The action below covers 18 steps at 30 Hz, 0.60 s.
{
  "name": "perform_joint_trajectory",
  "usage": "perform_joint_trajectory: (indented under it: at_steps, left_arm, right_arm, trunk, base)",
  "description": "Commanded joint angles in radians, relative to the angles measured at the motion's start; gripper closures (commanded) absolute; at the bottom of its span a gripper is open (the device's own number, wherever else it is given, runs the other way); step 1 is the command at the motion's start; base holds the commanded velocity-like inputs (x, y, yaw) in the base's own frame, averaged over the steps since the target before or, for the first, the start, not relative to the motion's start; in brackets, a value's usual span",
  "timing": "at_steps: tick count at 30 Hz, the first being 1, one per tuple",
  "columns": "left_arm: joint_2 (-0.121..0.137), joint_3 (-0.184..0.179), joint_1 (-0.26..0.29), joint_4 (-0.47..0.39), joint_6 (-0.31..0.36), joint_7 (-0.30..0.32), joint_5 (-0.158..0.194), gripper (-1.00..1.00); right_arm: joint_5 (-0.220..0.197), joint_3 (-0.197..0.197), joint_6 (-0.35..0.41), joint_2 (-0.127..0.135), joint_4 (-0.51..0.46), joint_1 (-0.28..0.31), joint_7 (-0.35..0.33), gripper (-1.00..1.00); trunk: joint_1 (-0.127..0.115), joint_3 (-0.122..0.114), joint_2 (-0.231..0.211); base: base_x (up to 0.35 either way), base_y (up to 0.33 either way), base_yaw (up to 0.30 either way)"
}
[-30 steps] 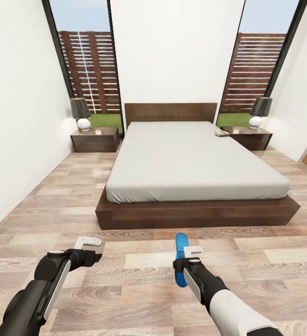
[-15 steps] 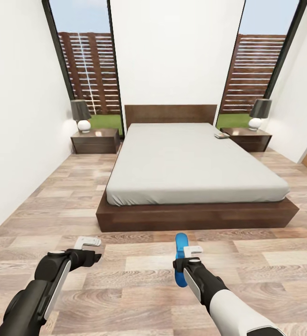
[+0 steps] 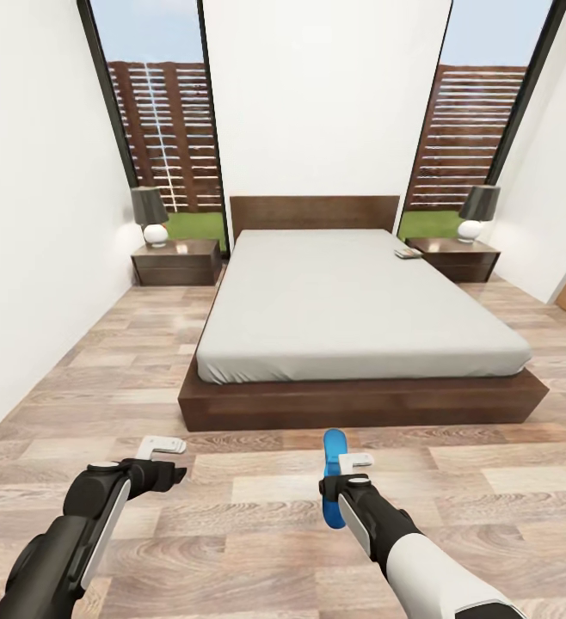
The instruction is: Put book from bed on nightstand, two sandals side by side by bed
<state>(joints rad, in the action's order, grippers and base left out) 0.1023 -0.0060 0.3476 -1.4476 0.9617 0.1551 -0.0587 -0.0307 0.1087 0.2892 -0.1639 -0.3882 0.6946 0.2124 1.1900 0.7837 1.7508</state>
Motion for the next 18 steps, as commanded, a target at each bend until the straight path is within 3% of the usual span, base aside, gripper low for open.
perform_joint_trajectory:
  at_steps: [1, 18]
  left_arm:
    - [0.001, 0.000, 0.001, -0.001, 0.004, 0.007, -0.006, -1.00]
    - [0.004, 0.000, 0.001, -0.001, 0.003, 0.006, -0.007, -1.00]
  right_arm:
    - [-0.005, 0.008, 0.007, 0.001, -0.002, 0.000, 0.007, 1.00]
    - [-0.005, 0.008, 0.007, 0.000, -0.001, 0.000, 0.005, 1.00]
  trunk:
    - [-0.004, -0.002, -0.007]
    - [-0.069, -0.056, -0.126]
  base:
    - [0.000, 0.000, 0.000]
    - [0.000, 0.000, 0.000]
